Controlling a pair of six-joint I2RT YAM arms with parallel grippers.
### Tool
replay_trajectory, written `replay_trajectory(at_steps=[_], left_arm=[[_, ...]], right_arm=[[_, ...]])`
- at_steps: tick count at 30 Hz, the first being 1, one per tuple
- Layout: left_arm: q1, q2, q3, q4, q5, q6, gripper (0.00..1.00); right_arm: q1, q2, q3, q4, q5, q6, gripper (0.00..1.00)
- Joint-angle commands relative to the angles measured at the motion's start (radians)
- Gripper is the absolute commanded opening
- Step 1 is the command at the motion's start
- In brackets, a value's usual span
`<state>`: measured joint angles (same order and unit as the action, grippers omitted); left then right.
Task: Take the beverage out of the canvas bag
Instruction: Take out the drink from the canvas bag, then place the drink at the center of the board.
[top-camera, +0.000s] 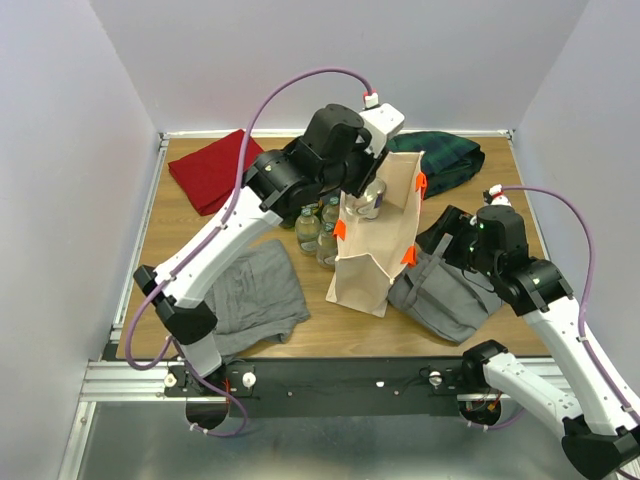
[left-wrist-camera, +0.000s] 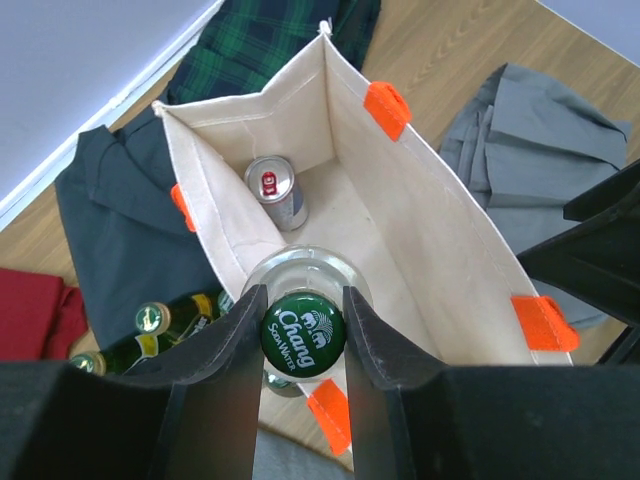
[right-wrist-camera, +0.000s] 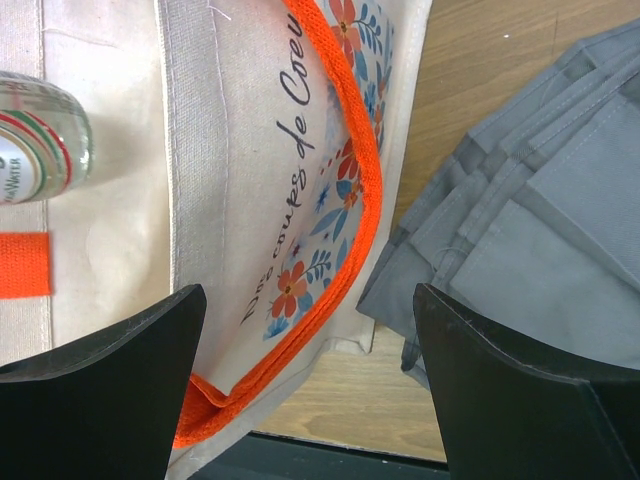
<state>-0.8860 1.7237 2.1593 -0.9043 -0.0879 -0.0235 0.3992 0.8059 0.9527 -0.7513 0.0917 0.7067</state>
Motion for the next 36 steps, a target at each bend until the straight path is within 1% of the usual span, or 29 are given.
replay_trajectory(at_steps=[1, 5, 12, 17, 23, 27, 31, 36], left_arm=[[-0.005, -0.150, -0.082, 0.225, -0.072, -0.015, 0.00], [-0.002, -0.194, -0.114, 0.252, -0.119, -0.027, 0.00], [0.024, -0.246, -0.153, 0.258, -0.128, -0.023, 0.00], [0.074, -0.318, -0.231, 0.295, -0.138, -0.027, 0.00], [0.130, -0.363, -0.259, 0.289, -0.138, -0.033, 0.00], [0.139, -0.383, -0.282, 0.294, -0.159, -0.032, 0.00], [0.147, -0.427, -0.383, 0.349, -0.197, -0.039, 0.00], [0.179, -0.463, -0.426, 0.355, -0.204, -0.058, 0.00]], right_arm=[[0.004, -0.011, 0.001, 0.023, -0.017, 0.005, 0.93], [0.003, -0.016, 0.000, 0.017, -0.012, 0.005, 0.93], [0.004, -0.013, -0.009, 0.027, -0.015, 0.010, 0.93], [0.003, -0.011, -0.014, 0.033, -0.020, 0.014, 0.93], [0.004, -0.005, -0.017, 0.040, -0.027, 0.017, 0.93], [0.004, -0.004, -0.020, 0.043, -0.030, 0.019, 0.93], [0.003, -0.005, -0.023, 0.041, -0.029, 0.019, 0.93], [0.004, -0.008, -0.026, 0.036, -0.029, 0.019, 0.93]])
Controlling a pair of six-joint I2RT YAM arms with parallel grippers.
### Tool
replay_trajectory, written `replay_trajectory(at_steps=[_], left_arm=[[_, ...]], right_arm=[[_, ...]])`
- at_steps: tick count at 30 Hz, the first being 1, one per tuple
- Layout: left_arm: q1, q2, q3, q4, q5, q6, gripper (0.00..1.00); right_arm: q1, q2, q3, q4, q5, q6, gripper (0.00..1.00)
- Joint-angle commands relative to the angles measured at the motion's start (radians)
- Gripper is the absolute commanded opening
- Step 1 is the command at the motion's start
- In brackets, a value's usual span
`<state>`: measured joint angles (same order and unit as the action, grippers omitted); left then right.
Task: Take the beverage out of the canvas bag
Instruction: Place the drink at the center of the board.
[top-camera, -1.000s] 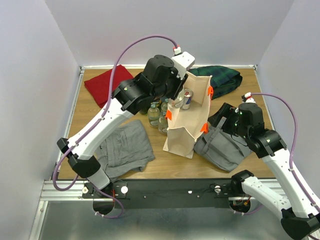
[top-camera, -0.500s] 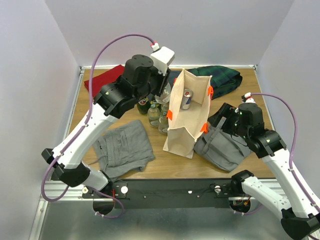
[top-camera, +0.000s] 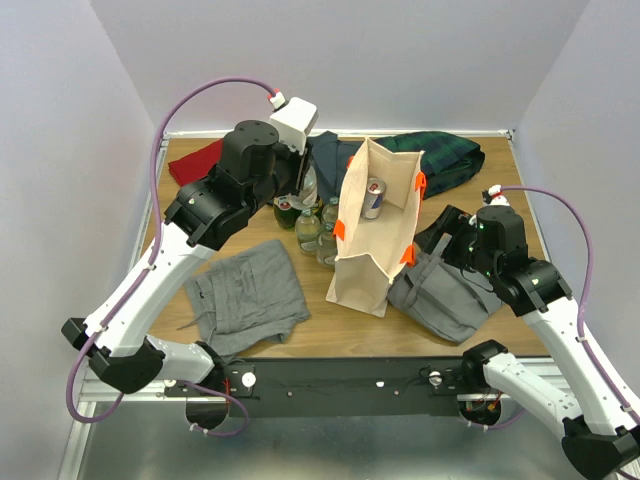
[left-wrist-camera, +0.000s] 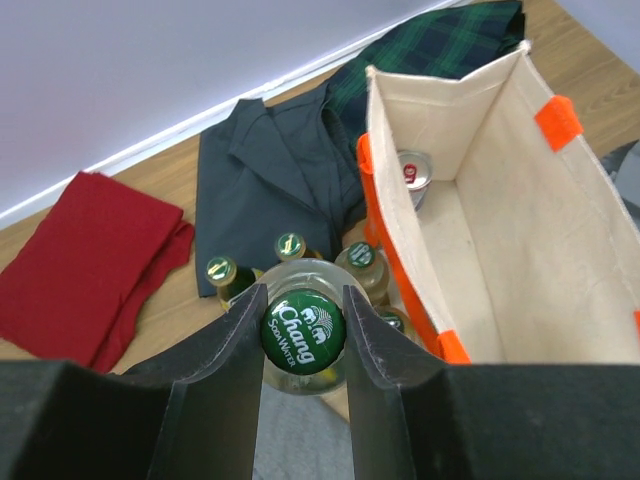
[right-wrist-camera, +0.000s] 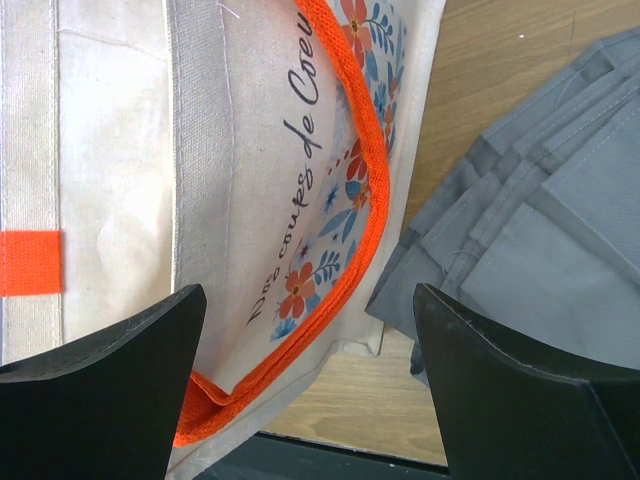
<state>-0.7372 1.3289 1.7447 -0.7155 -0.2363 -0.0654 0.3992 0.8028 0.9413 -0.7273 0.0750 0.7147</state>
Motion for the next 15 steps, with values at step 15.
replay_trajectory(at_steps=[15], left_arm=[[0.154, -0.161, -0.226, 0.234, -0.038, -0.047, 0.00]], right_arm=[[0.003, 0.016, -0.019, 0.031, -0.023, 0.008, 0.93]])
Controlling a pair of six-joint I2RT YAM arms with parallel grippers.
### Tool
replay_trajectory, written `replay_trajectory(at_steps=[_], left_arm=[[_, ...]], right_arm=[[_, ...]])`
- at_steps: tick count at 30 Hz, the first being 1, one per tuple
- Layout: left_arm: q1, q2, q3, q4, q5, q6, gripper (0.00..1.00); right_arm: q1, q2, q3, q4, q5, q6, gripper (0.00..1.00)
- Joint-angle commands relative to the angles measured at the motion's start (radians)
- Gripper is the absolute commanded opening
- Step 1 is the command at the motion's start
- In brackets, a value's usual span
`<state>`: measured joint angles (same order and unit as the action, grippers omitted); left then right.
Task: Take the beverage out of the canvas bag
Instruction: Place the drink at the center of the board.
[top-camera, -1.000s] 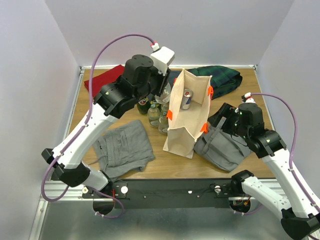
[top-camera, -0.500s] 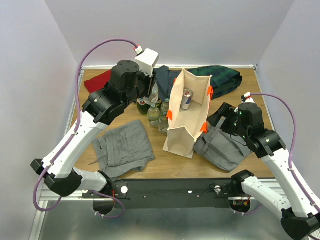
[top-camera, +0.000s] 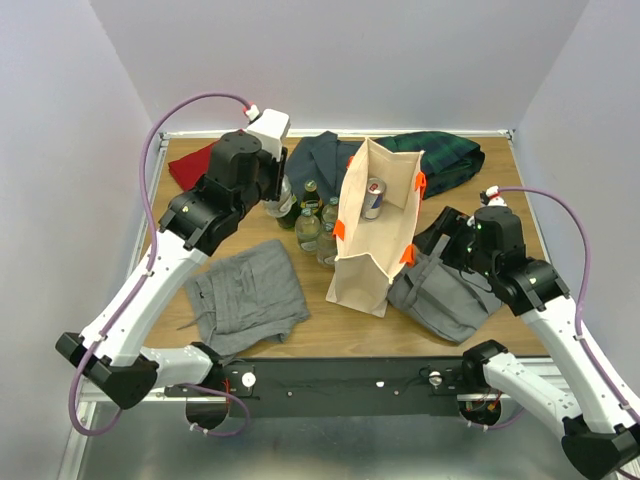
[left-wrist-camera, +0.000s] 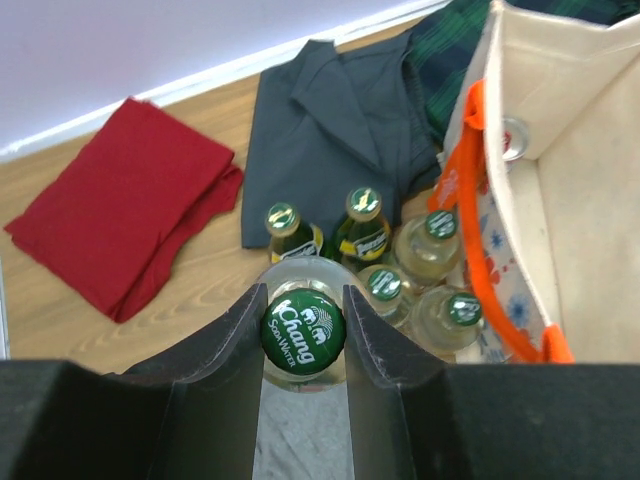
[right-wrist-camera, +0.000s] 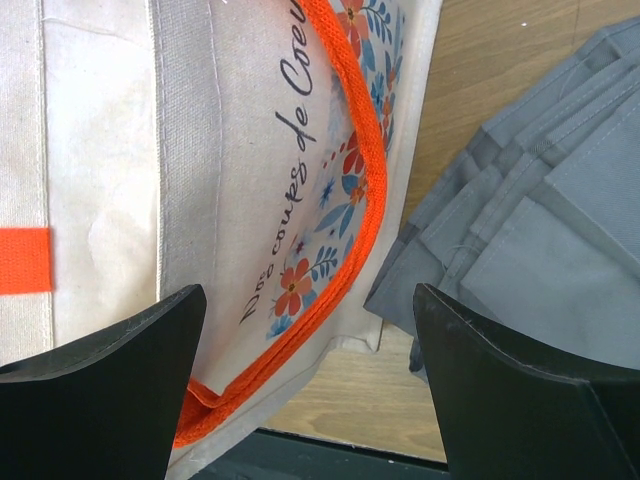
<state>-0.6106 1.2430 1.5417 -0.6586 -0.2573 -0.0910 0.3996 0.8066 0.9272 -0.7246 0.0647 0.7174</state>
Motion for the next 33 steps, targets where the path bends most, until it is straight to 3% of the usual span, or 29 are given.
replay_trajectory(at_steps=[1, 17, 33], left_arm=[[0.035, -0.074, -0.037, 0.180, -0.016, -0.024, 0.00], [0.098, -0.074, -0.215, 0.303, 0.026, -0.067, 0.00], [0.161, -0.034, -0.400, 0.527, 0.133, -0.128, 0.00]], right_arm=[[0.004, 0.016, -0.004, 0.030, -0.014, 0.004, 0.93], [0.002, 0.023, 0.004, 0.024, -0.008, 0.001, 0.93], [0.002, 0.026, -0.005, 0.017, 0.003, -0.003, 0.93]])
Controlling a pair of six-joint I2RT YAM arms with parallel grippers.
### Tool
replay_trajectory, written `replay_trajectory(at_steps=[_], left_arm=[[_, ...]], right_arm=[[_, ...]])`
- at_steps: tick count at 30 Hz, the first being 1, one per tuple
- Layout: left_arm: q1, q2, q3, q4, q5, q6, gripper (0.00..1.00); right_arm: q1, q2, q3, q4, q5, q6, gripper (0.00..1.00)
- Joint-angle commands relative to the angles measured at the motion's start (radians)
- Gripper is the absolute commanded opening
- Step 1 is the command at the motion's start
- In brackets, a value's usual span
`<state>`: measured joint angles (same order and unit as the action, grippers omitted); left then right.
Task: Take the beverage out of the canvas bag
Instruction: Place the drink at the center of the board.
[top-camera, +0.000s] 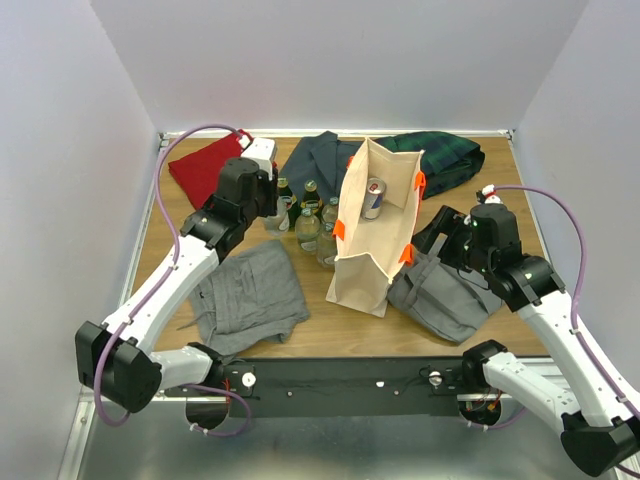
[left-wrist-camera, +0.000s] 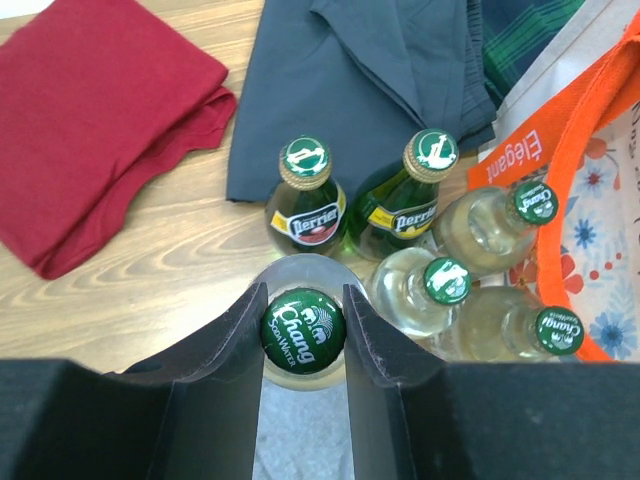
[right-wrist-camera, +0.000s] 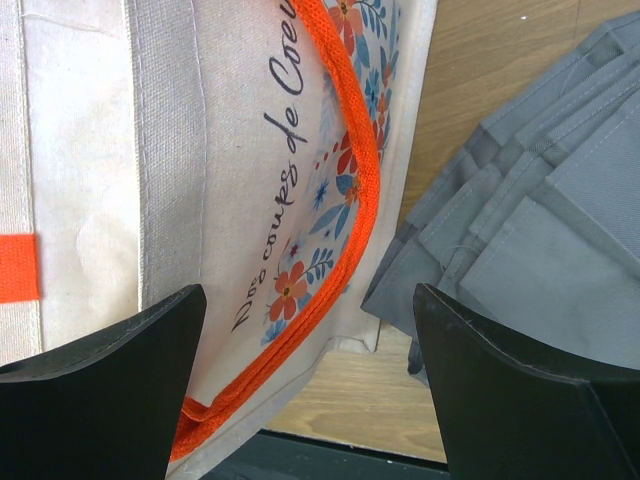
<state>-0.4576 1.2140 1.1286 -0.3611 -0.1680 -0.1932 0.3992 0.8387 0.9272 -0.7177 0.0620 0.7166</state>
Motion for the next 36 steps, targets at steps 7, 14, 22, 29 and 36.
replay_trajectory(at_steps=[7, 14, 22, 29, 36], left_arm=[[0.008, 0.033, -0.015, 0.263, 0.050, -0.034, 0.00], [0.008, 0.058, -0.035, 0.283, 0.036, -0.040, 0.00], [0.010, 0.073, -0.043, 0.301, 0.044, -0.038, 0.00], [0.008, 0.084, -0.055, 0.318, 0.044, -0.040, 0.00], [0.008, 0.105, -0.061, 0.332, 0.045, -0.038, 0.00]], right_arm=[[0.004, -0.010, -0.007, -0.003, 0.016, 0.000, 0.93], [0.003, -0.015, -0.010, -0.012, 0.025, 0.000, 0.93], [0.004, -0.020, -0.013, -0.019, 0.032, 0.001, 0.93], [0.004, -0.024, -0.013, -0.022, 0.033, 0.004, 0.93], [0.003, -0.027, -0.016, -0.025, 0.039, 0.006, 0.93]])
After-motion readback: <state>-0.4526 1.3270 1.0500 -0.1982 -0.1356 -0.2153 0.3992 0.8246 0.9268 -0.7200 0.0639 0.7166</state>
